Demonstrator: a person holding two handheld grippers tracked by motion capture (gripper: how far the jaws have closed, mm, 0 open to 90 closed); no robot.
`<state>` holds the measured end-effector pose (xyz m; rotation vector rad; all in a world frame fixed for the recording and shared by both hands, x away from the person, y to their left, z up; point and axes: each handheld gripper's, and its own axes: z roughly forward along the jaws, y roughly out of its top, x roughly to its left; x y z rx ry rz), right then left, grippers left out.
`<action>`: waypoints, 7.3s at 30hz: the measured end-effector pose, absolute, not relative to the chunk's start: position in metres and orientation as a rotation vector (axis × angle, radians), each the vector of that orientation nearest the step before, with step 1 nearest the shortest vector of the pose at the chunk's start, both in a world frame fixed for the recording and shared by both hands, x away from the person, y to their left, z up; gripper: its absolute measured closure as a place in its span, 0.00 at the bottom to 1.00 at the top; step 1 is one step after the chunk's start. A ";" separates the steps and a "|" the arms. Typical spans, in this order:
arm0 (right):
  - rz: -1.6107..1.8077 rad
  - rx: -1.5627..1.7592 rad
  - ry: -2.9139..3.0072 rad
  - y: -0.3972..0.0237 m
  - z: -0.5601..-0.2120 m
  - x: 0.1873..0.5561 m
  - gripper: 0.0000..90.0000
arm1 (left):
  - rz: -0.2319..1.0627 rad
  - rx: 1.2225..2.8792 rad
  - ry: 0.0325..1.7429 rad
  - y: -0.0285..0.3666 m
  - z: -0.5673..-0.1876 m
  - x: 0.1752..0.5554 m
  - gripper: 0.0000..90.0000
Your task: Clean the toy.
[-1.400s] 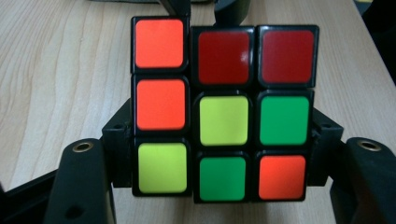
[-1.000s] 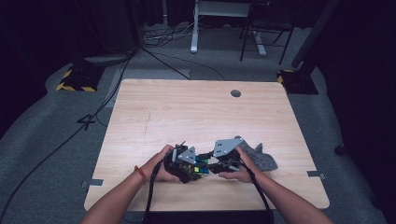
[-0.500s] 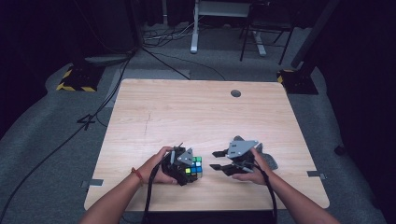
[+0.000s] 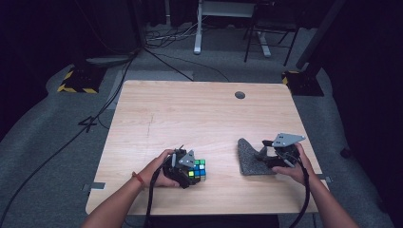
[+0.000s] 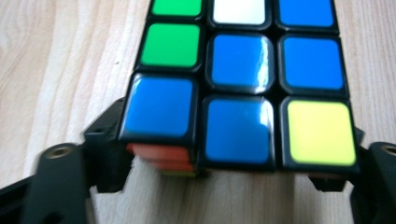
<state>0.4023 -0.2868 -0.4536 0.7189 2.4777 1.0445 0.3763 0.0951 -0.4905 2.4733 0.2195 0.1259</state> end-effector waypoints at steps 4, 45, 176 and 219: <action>1.093 0.788 2.516 -0.293 -0.469 0.410 0.38 | 0.121 2.466 0.221 0.092 -0.490 0.378 0.35; 1.131 0.695 2.641 -0.273 -0.484 0.395 0.60 | 0.169 2.378 0.200 0.069 -0.487 0.380 0.35; 1.257 0.479 2.581 -0.198 -0.424 0.390 0.88 | 0.313 2.355 0.138 0.052 -0.437 0.379 0.38; 1.463 0.471 2.555 -0.199 -0.426 0.384 0.88 | 0.306 2.319 0.142 0.049 -0.435 0.377 0.37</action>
